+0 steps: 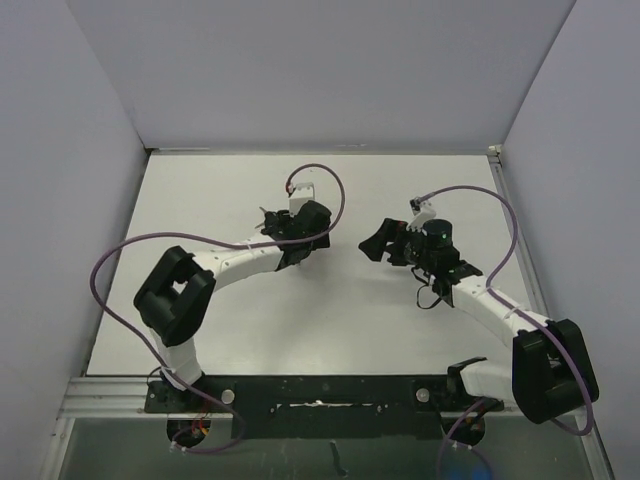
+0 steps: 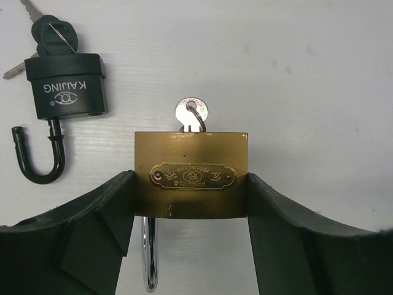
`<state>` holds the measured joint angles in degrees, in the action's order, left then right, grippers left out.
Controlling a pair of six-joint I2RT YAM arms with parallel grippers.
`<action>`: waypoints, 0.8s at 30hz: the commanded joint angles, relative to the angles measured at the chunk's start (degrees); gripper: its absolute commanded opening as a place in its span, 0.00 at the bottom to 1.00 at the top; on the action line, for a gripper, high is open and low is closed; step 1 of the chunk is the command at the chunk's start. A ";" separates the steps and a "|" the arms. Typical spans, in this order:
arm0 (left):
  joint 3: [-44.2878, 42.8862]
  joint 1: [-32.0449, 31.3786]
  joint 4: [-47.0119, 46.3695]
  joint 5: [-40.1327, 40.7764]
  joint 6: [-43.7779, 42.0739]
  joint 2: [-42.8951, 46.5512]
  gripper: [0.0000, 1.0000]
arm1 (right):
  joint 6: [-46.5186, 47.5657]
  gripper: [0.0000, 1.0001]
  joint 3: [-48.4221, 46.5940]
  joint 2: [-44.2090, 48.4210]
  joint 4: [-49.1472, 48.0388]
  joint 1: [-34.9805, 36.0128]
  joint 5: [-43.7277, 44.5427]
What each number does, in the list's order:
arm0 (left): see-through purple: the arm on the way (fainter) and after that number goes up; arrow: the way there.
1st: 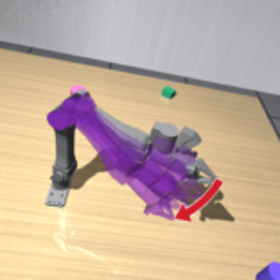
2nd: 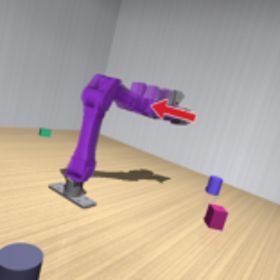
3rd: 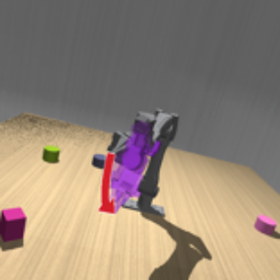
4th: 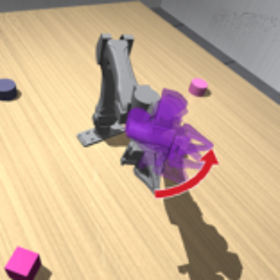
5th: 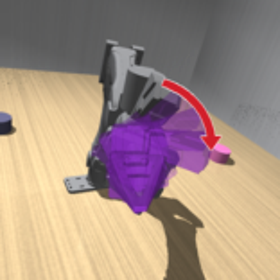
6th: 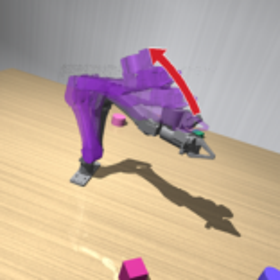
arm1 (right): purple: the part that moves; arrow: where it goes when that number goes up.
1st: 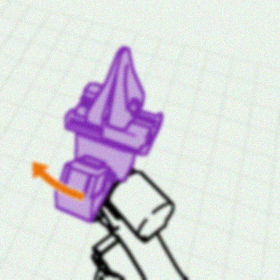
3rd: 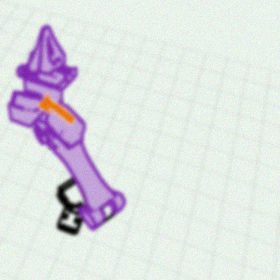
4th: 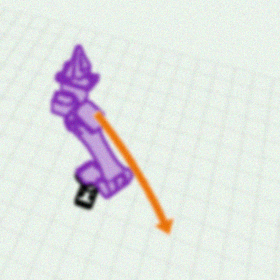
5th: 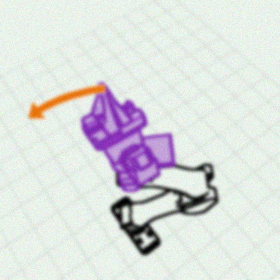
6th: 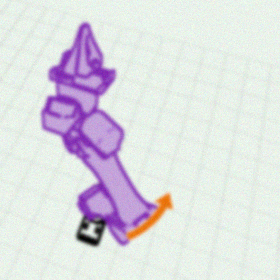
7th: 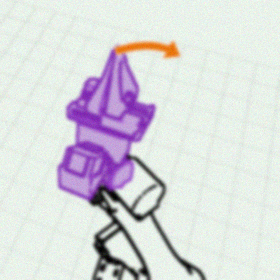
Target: Unlock with the key
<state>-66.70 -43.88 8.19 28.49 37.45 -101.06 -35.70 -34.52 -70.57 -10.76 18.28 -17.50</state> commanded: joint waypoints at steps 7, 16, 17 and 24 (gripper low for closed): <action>-16.91 0.10 3.09 11.29 -4.20 -9.84 0.00 | 1.60 0.90 -1.27 1.82 0.22 -1.29 -0.63; -25.60 0.41 4.09 11.28 -5.25 -18.87 0.00 | 1.38 0.90 -0.49 2.87 0.13 -2.97 -1.96; -26.58 0.60 4.49 11.12 -5.36 -19.76 0.00 | 1.42 0.90 -0.32 2.93 0.13 -3.25 -2.13; -30.59 2.32 5.27 7.47 -4.11 -23.78 0.00 | 1.08 0.90 1.03 4.10 0.04 -4.60 -3.01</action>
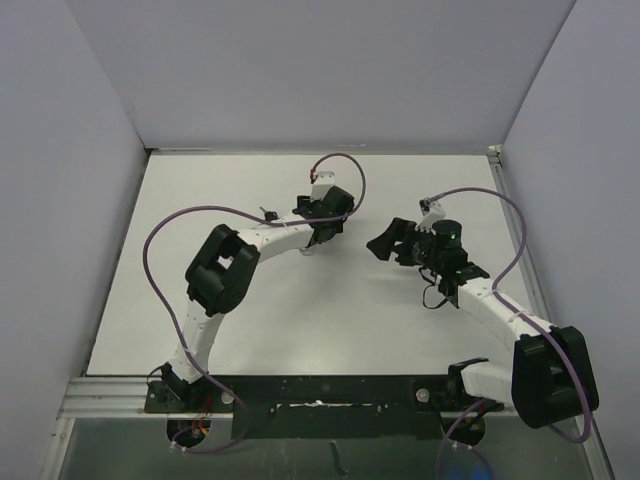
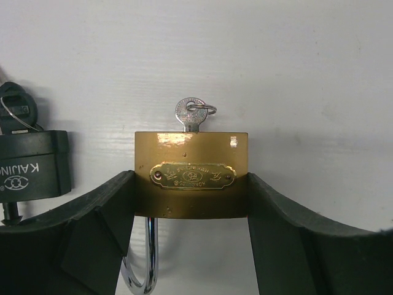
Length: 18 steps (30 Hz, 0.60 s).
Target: Unlock with the key
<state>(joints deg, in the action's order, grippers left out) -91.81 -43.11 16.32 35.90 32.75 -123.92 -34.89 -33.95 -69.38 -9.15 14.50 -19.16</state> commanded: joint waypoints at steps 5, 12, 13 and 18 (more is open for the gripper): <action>-7.37 2.50 -2.50 -1.66 1.32 -3.43 0.00 | 0.27 0.90 0.57 3.23 -1.58 -1.30 -1.86; -4.57 3.56 -6.21 -4.57 2.60 -3.78 0.00 | 0.18 0.90 0.62 3.05 -1.66 -1.35 -1.98; -3.81 3.73 -7.35 -5.02 2.66 -3.67 0.00 | 0.18 0.90 0.64 3.04 -1.66 -1.39 -2.07; -1.71 4.08 -9.94 -7.21 2.06 -3.24 0.29 | 0.18 0.90 0.62 2.79 -1.66 -1.38 -2.10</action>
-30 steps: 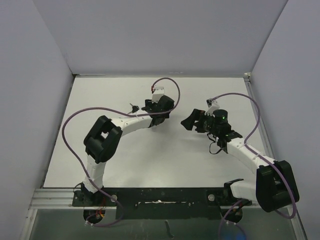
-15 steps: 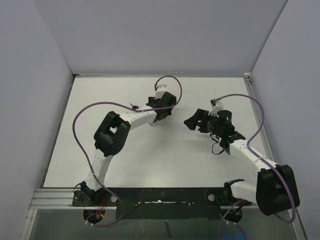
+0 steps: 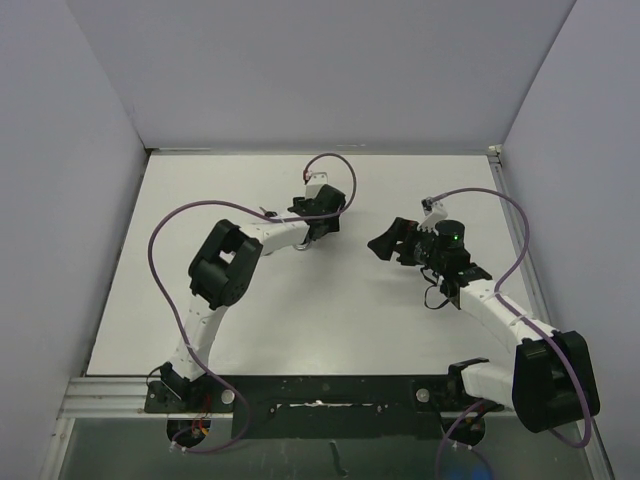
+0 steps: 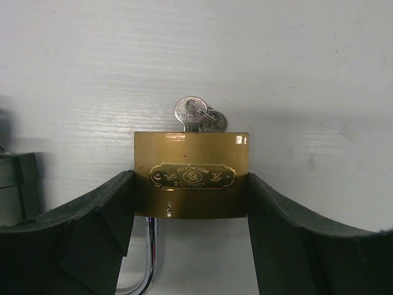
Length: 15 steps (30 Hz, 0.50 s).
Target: Unlock with the key
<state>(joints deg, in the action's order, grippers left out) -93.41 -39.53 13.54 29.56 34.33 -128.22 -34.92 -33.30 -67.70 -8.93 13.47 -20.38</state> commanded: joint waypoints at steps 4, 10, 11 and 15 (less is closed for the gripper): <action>0.60 0.51 -7.50 -1.76 0.36 1.20 0.54 | 0.11 0.90 -0.18 0.97 -1.95 -0.30 -0.98; 3.68 0.56 -12.16 -2.60 -3.23 5.01 0.98 | 0.28 0.90 -0.13 0.98 -1.73 -0.33 -1.02; 3.97 0.57 -12.82 -2.66 -3.94 5.85 0.98 | 0.35 0.90 -0.25 0.93 -1.60 -0.33 -1.03; 5.00 0.51 -13.84 -1.65 -7.00 11.94 0.98 | 0.85 0.90 -0.41 1.28 -0.83 -0.31 -0.55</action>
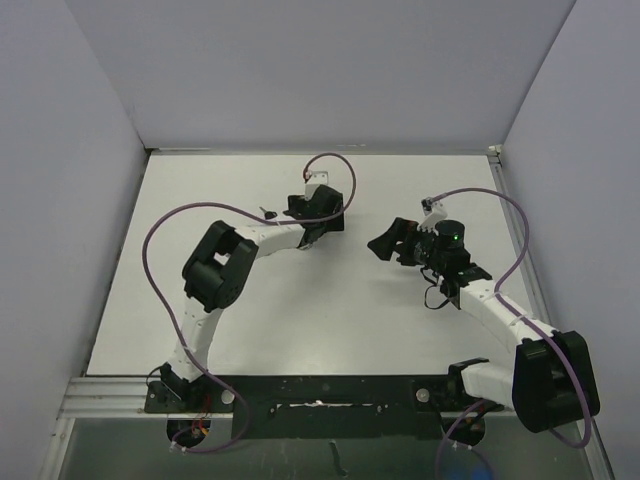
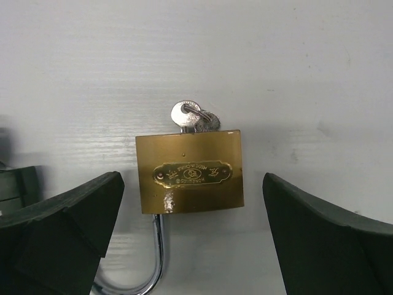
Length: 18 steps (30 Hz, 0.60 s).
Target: Unlock with the key
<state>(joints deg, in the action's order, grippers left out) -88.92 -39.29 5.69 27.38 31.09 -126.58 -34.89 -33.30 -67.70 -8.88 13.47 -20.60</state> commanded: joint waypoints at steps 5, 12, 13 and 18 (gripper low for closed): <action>7.05 -0.26 -12.94 1.17 -9.10 22.98 0.98 | 1.67 0.92 -1.07 1.14 1.06 -0.32 0.96; 31.31 0.17 -18.45 5.40 -13.32 46.87 0.98 | 3.79 0.94 -3.00 1.41 6.55 -0.38 4.60; 35.12 0.29 -19.03 5.76 -13.51 50.65 0.98 | 3.95 0.94 -3.26 1.36 7.45 -0.34 5.49; 48.71 0.47 -14.43 13.11 -12.63 67.39 0.98 | 4.10 0.97 -4.46 2.01 12.63 -0.20 12.46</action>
<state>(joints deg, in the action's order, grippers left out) -48.21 -39.22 -11.42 33.67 18.98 -67.57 -32.08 -34.57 -67.70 0.27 13.47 -14.66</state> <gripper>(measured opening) 0.976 0.961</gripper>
